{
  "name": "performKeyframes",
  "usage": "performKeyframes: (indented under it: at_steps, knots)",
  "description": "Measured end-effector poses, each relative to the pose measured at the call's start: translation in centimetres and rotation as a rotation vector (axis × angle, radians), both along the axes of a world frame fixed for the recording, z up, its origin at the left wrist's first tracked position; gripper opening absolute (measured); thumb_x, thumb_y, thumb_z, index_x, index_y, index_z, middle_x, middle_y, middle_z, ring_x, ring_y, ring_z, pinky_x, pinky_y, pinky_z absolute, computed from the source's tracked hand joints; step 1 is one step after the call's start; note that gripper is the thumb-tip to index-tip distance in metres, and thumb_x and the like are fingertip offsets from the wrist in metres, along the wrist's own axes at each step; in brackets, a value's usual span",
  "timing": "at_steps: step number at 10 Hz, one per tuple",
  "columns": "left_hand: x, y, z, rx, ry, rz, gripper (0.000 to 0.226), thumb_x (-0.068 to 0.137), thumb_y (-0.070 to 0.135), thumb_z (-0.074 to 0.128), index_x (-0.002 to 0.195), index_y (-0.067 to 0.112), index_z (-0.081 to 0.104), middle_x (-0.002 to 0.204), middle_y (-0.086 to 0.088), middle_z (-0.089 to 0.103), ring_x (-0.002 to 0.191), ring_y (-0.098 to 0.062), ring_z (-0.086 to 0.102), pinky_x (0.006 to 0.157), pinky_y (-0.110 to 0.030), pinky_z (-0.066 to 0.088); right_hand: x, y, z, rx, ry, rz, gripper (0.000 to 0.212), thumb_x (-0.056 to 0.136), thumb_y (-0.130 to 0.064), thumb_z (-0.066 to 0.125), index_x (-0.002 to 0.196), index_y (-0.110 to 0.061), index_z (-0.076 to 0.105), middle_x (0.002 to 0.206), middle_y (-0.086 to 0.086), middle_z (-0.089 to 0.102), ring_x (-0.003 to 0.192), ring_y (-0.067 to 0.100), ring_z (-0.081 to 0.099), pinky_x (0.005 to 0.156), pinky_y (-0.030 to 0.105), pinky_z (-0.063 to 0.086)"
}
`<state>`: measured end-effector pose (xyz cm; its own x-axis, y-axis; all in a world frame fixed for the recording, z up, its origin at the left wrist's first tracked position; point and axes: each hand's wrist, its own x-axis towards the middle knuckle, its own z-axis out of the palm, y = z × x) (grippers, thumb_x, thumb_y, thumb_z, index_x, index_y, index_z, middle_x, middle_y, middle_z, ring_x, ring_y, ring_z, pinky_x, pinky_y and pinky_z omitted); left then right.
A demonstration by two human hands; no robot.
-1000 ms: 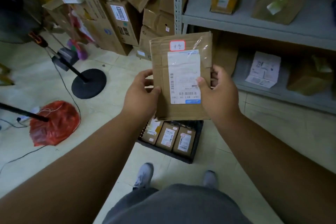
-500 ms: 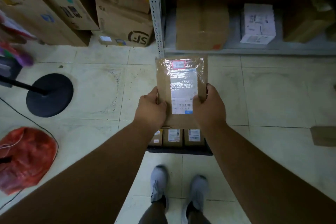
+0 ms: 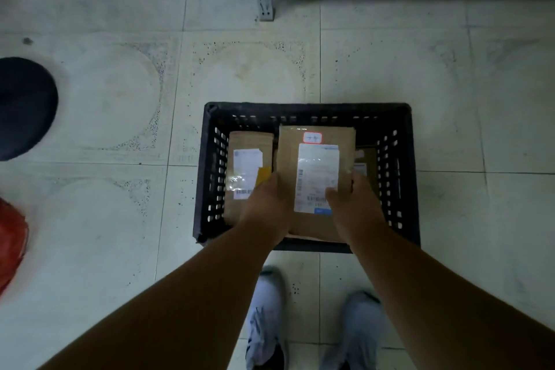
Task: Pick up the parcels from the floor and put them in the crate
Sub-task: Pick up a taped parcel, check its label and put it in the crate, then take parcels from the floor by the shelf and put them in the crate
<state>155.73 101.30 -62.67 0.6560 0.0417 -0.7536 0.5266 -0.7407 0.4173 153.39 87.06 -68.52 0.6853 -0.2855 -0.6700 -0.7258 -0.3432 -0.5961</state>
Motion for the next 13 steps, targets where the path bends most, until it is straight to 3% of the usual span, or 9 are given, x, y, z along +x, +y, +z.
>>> performKeyframes:
  at_steps: [3,5,6,7,8,9,10,12,13]
  knots:
    - [-1.2,2.2,-7.8,0.115,0.042,-0.212,0.055,0.098,0.016,0.051,0.15,0.009,0.033,0.156,-0.012,0.033,0.141,-0.03,0.035,0.113,-0.038,0.03,-0.3,1.3,-5.7,0.042,0.125,0.052,0.035,0.099,-0.035,0.057,0.125,-0.014,0.047,0.127,0.008,0.064,0.107,0.024,0.066,0.062,0.015,0.048]
    - [-0.8,2.6,-8.1,0.295,0.043,-0.527,0.056,0.095,0.019,0.056,0.145,0.011,0.031,0.134,-0.01,0.049,0.119,-0.028,0.054,0.091,-0.038,0.05,1.0,0.8,-4.5,-0.14,0.181,0.311,0.039,0.1,-0.038,0.053,0.121,-0.004,0.056,0.119,0.016,0.066,0.102,0.031,0.067,0.085,0.037,0.056]
    - [-0.1,2.2,-5.9,0.316,0.051,-0.518,0.049,0.093,0.018,0.055,0.14,0.015,0.041,0.135,-0.011,0.048,0.118,-0.029,0.054,0.092,-0.039,0.053,1.2,0.9,-2.2,-0.146,0.232,0.382,0.028,0.101,-0.035,0.054,0.115,-0.011,0.054,0.117,0.012,0.068,0.089,0.023,0.071,0.072,0.034,0.062]
    - [0.7,1.5,-1.2,0.363,-0.085,-0.471,0.068,0.09,0.018,0.057,0.151,0.022,0.027,0.153,-0.01,0.029,0.135,-0.034,0.038,0.103,-0.048,0.043,2.5,0.9,2.2,-0.252,0.047,0.414,0.031,0.097,-0.025,0.059,0.125,-0.014,0.049,0.123,0.01,0.063,0.103,0.027,0.068,0.073,0.033,0.061]
    - [1.6,0.2,6.7,0.236,-0.355,-0.342,0.062,0.087,0.007,0.053,0.146,0.019,0.036,0.146,-0.008,0.04,0.129,-0.028,0.043,0.099,-0.039,0.043,4.2,1.1,10.1,-0.308,-0.171,0.377,0.044,0.095,-0.021,0.062,0.136,-0.013,0.046,0.129,0.01,0.055,0.112,0.028,0.061,0.087,0.039,0.058]
    - [1.5,-1.0,16.5,0.057,-0.531,-0.208,0.05,0.085,0.0,0.053,0.133,0.015,0.051,0.132,-0.004,0.051,0.115,-0.02,0.052,0.087,-0.026,0.042,5.3,1.1,21.1,-0.277,-0.321,0.295,0.045,0.095,-0.023,0.062,0.137,-0.013,0.048,0.132,0.007,0.054,0.112,0.02,0.058,0.087,0.028,0.047]
    - [0.5,-1.7,26.2,-0.072,-0.701,-0.138,0.046,0.08,-0.007,0.054,0.122,0.011,0.061,0.119,-0.005,0.059,0.106,-0.019,0.056,0.086,-0.028,0.047,4.9,0.4,32.8,-0.225,-0.412,0.21,0.042,0.096,-0.022,0.063,0.136,-0.018,0.05,0.132,-0.001,0.055,0.105,0.007,0.054,0.084,0.02,0.044]
    - [-1.9,-2.9,45.7,-0.233,-0.986,-0.092,0.032,0.087,-0.002,0.052,0.114,0.011,0.061,0.105,0.002,0.058,0.092,0.0,0.05,0.075,-0.004,0.037,0.5,-1.7,54.2,-0.203,-0.633,-0.016,0.033,0.092,-0.024,0.068,0.122,-0.027,0.053,0.12,-0.014,0.058,0.106,-0.001,0.057,0.092,0.025,0.051]
    - [-3.2,-3.4,50.9,-0.308,-1.062,-0.145,0.029,0.09,0.0,0.053,0.114,0.013,0.061,0.102,0.008,0.055,0.092,0.0,0.05,0.08,-0.003,0.037,-2.7,-2.5,60.2,-0.167,-0.706,-0.146,0.031,0.092,-0.025,0.068,0.12,-0.029,0.055,0.116,-0.018,0.06,0.105,-0.006,0.058,0.092,0.022,0.051]
